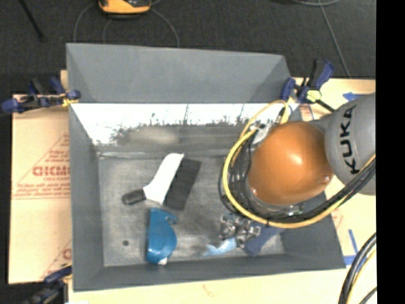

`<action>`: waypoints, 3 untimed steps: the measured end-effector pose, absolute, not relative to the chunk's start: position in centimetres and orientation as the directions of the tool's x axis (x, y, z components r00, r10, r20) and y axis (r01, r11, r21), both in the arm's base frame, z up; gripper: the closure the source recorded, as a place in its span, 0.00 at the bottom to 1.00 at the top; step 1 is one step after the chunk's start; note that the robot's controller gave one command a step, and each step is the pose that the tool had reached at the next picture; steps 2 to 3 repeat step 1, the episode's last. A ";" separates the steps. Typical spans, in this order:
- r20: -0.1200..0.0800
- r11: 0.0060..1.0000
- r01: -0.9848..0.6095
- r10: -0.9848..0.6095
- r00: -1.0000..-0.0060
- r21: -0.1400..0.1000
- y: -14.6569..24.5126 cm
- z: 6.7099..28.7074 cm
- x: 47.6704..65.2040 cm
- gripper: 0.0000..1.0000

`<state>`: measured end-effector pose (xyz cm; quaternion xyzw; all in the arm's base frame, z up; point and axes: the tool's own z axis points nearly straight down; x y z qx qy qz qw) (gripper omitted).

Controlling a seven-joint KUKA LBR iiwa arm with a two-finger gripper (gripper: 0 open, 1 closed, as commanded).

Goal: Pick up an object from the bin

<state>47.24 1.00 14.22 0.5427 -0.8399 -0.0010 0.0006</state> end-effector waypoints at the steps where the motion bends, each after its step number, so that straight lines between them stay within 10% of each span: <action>1: 0.000 0.412 -0.911 -0.911 -0.412 0.001 1.0 15.6 47.3 1.00; 3: 0.000 0.412 -0.911 -0.911 -0.412 0.001 1.0 15.6 47.3 1.00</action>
Offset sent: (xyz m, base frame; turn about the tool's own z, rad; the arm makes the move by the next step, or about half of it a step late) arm 0.0000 -0.0001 0.0232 0.0000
